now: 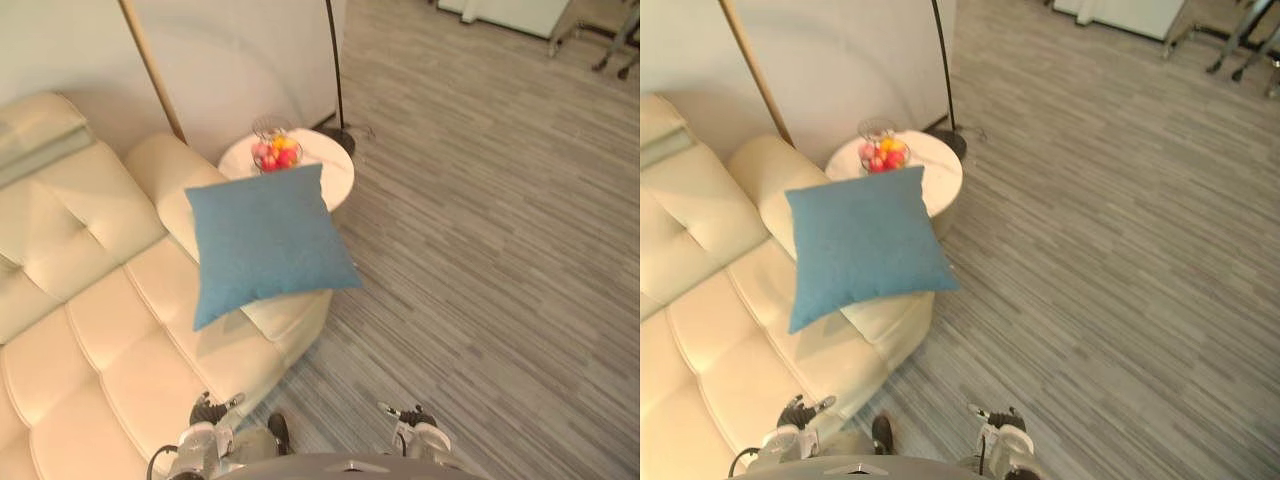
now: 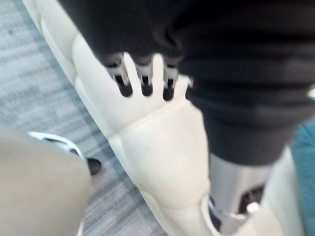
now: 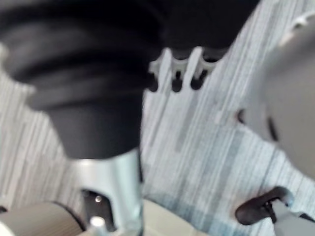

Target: Pick up cushions and gather them together orderly.

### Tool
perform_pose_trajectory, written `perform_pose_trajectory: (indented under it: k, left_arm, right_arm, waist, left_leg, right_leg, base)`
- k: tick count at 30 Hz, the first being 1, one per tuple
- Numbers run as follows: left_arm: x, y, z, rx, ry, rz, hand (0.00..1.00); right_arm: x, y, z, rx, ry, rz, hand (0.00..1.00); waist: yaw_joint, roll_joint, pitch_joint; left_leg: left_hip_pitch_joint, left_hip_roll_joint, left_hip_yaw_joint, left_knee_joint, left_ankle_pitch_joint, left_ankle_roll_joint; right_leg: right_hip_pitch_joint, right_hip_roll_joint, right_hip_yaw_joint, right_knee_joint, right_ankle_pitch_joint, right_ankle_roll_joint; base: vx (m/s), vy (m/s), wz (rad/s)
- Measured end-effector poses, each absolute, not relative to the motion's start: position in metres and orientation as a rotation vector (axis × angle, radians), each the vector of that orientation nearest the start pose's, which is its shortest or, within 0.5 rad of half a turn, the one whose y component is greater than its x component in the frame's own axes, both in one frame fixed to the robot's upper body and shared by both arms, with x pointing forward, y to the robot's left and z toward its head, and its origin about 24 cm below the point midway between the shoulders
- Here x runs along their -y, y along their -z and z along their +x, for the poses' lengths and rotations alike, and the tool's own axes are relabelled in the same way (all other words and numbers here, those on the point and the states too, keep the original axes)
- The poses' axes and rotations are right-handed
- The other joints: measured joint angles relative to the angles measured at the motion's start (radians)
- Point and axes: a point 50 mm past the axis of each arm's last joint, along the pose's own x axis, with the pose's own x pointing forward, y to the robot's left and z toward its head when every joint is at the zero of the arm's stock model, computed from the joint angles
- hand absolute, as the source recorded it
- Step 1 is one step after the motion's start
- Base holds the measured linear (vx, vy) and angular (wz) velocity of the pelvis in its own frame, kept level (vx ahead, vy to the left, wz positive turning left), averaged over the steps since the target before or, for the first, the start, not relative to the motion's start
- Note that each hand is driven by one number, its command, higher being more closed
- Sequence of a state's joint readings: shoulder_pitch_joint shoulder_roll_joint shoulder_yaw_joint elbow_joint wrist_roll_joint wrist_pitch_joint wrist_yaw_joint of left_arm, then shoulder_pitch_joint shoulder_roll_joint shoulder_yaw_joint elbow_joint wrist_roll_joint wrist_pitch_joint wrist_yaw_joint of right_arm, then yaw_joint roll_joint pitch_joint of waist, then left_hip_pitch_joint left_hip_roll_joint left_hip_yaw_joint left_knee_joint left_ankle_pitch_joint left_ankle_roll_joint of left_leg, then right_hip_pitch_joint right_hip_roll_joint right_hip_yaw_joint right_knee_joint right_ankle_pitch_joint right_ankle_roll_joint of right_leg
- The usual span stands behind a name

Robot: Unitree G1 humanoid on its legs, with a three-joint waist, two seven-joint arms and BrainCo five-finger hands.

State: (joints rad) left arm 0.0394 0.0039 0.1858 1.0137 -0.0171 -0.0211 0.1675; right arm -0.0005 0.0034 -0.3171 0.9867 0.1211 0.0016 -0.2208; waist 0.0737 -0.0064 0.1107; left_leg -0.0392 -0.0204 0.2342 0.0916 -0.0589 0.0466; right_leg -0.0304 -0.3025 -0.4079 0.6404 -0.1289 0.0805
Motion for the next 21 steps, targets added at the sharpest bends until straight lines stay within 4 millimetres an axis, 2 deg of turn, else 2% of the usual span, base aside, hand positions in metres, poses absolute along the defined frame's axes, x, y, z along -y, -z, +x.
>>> perform_pose_trajectory:
  k: [1,2,3,4,6,7,8,9,10,11,15,19,21]
  left_arm:
    - [-0.185,0.155,0.117,-1.033,-0.341,-0.011,0.00]
    - [-0.192,0.155,0.114,-1.036,-0.350,0.007,0.00]
    - [-0.194,0.154,0.115,-1.032,-0.358,0.006,0.00]
    - [-0.194,0.154,0.115,-1.030,-0.361,0.004,0.00]
    - [-0.193,0.154,0.117,-1.023,-0.371,-0.012,0.00]
    - [-0.192,0.154,0.117,-1.024,-0.373,-0.016,0.00]
    - [-0.193,0.154,0.115,-1.026,-0.384,-0.025,0.00]
    - [-0.194,0.154,0.114,-1.028,-0.389,-0.027,0.00]
    - [-0.196,0.154,0.114,-1.028,-0.394,-0.024,0.00]
    - [-0.195,0.155,0.112,-1.033,-0.405,-0.034,0.00]
    - [-0.183,0.159,0.103,-1.061,-0.430,-0.099,0.00]
    - [-0.186,0.160,0.099,-1.072,-0.433,-0.092,0.00]
    - [-0.191,0.160,0.099,-1.075,-0.429,-0.072,0.00]
  right_arm:
    - [0.200,0.150,0.126,-0.999,0.550,0.161,0.00]
    - [0.198,0.152,0.120,-1.017,0.551,0.165,0.00]
    - [0.197,0.152,0.119,-1.014,0.554,0.168,0.00]
    - [0.197,0.152,0.118,-1.013,0.554,0.170,0.00]
    - [0.197,0.151,0.118,-1.005,0.558,0.172,0.00]
    - [0.197,0.151,0.118,-1.003,0.558,0.173,0.00]
    - [0.197,0.152,0.117,-1.006,0.559,0.175,0.00]
    - [0.197,0.152,0.116,-1.009,0.561,0.177,0.00]
    - [0.196,0.154,0.111,-1.022,0.566,0.185,0.00]
    - [0.195,0.155,0.108,-1.032,0.569,0.190,0.00]
    - [0.207,0.153,0.108,-1.021,0.571,0.172,0.00]
    - [0.204,0.152,0.113,-1.013,0.562,0.176,0.00]
    - [0.205,0.150,0.118,-1.000,0.550,0.149,0.00]
  waist:
    - [-0.005,-0.011,0.001]
    - [-0.016,-0.023,0.000]
    - [-0.014,-0.030,0.000]
    - [-0.015,-0.031,0.000]
    - [-0.018,-0.028,0.002]
    - [-0.020,-0.028,0.002]
    - [-0.024,-0.028,-0.001]
    - [-0.024,-0.030,-0.002]
    - [-0.022,-0.040,-0.008]
    - [-0.023,-0.054,-0.022]
    - [-0.020,0.008,-0.051]
    - [-0.018,0.003,-0.051]
    - [-0.022,-0.009,-0.058]
  left_leg:
    - [0.008,-0.012,-0.021,-0.004,-0.001,0.002]
    - [0.019,-0.024,-0.081,-0.001,-0.001,0.008]
    - [0.024,-0.024,-0.114,-0.001,0.001,0.015]
    - [0.027,-0.024,-0.132,-0.002,0.003,0.018]
    - [0.042,-0.024,-0.204,-0.004,0.002,0.024]
    - [0.043,-0.023,-0.217,-0.003,0.002,0.023]
    - [0.035,-0.024,-0.250,-0.002,-0.002,0.015]
    - [0.033,-0.027,-0.257,-0.001,-0.004,0.010]
    - [0.032,-0.042,-0.271,-0.003,-0.007,0.006]
    - [0.034,-0.052,-0.272,-0.001,-0.014,-0.005]
    - [0.048,0.014,-0.232,-0.027,-0.002,-0.054]
    - [0.096,0.037,-0.231,-0.081,0.009,-0.070]
    - [0.112,0.036,-0.228,-0.097,0.010,-0.073]
  right_leg:
    - [-0.027,-0.016,0.031,0.072,0.018,-0.007]
    - [-0.086,-0.006,0.118,0.185,-0.010,-0.006]
    - [-0.110,0.026,0.179,0.216,-0.048,-0.005]
    - [-0.117,0.045,0.200,0.219,-0.069,-0.007]
    - [-0.151,0.127,0.277,0.142,-0.148,-0.010]
    - [-0.154,0.145,0.294,0.102,-0.155,-0.011]
    - [-0.139,0.193,0.344,-0.073,-0.151,-0.019]
    - [-0.130,0.200,0.357,-0.137,-0.139,-0.030]
    - [-0.116,0.197,0.366,-0.243,-0.092,-0.066]
    - [-0.095,0.182,0.354,-0.300,-0.020,-0.024]
    - [-0.037,0.220,0.289,-0.393,-0.002,-0.035]
    - [0.030,0.248,0.283,-0.472,0.018,-0.037]
    - [0.056,0.251,0.287,-0.516,0.034,-0.034]
  base:
    - [0.11,0.069,1.14]
    - [0.13,0.022,1.19]
    - [0.14,0.005,1.16]
    - [0.09,-0.034,0.92]
    - [0.09,-0.056,0.86]
    - [0.06,-0.090,0.88]
    - [0.03,-0.085,0.73]
    - [0.06,-0.155,0.85]
    - [0.11,-0.191,0.77]
    - [0.15,-0.202,0.70]
    - [0.22,-0.148,0.34]
    - [0.15,-0.067,0.00]
    - [0.10,0.005,-0.04]
